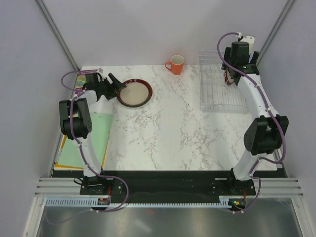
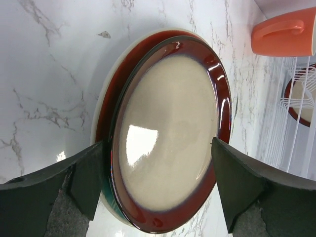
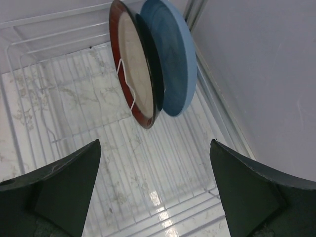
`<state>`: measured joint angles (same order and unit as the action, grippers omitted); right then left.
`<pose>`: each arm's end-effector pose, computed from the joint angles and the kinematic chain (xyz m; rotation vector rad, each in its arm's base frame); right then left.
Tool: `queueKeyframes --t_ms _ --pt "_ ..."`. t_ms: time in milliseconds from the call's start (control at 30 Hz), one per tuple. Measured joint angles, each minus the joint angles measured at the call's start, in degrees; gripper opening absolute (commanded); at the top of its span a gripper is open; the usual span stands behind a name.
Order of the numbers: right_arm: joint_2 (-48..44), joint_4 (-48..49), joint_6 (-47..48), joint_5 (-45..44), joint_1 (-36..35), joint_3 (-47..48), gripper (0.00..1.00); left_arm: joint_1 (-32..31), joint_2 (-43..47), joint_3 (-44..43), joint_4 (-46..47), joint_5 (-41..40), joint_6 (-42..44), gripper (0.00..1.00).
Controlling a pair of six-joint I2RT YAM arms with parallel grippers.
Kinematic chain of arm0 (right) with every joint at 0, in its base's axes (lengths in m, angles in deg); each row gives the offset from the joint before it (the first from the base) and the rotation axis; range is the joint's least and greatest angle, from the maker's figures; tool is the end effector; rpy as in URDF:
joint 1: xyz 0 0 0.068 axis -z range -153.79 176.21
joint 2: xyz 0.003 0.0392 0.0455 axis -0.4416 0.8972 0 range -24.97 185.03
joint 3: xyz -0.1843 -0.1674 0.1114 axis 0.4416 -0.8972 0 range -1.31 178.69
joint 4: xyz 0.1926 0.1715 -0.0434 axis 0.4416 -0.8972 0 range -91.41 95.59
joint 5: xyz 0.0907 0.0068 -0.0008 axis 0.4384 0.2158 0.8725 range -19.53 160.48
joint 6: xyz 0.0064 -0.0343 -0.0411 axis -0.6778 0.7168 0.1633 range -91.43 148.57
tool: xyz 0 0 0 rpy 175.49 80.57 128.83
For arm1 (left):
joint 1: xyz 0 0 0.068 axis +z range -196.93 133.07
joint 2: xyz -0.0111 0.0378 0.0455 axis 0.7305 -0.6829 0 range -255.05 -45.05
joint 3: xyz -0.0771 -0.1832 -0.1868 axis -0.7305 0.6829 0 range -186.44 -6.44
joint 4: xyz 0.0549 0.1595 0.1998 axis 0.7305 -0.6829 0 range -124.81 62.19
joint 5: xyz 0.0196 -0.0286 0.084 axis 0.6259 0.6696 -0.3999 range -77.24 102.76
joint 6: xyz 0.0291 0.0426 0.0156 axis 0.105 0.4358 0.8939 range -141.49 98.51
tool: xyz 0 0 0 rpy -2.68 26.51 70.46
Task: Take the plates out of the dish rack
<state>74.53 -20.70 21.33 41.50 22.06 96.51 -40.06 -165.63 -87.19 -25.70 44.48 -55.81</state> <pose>0.4034 0.0118 0.3773 0.3630 1.9824 -0.3931 0.4623 0.0369 0.1661 -0.4939 2.1999 -0.8763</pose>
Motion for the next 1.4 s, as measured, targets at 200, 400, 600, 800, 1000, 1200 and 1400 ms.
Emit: queueKeyframes --t_ms 200,400,600,800,1000,1200,1400 --pt "9.11 0.17 0.24 -1.25 2.51 8.48 0.98 0.07 2.21 0.22 -3.8 -1.86 1.92 0.93" --pt "18.16 0.7 0.96 -1.01 2.95 19.04 0.97 0.46 2.73 -0.74 -7.87 -3.02 4.2 1.0" --pt "24.9 0.98 2.05 -1.14 3.1 25.09 0.95 0.46 4.46 0.33 -9.86 -5.33 5.01 1.0" --pt "29.38 1.33 3.63 -2.4 3.5 28.11 0.93 0.09 11.3 4.24 -9.81 -5.97 4.98 1.0" --pt "33.22 2.27 5.38 -3.41 3.98 31.45 0.88 -1.25 17.79 5.86 -9.14 -5.33 4.98 1.0" --pt "35.6 3.26 6.73 -3.89 5.73 32.52 0.72 -3.17 20.81 7.13 -8.85 -4.28 4.98 1.0" --pt "37.31 4.44 8.15 -2.47 7.34 32.98 0.24 -5.53 21.14 8.24 -8.83 -4.11 4.98 1.0"
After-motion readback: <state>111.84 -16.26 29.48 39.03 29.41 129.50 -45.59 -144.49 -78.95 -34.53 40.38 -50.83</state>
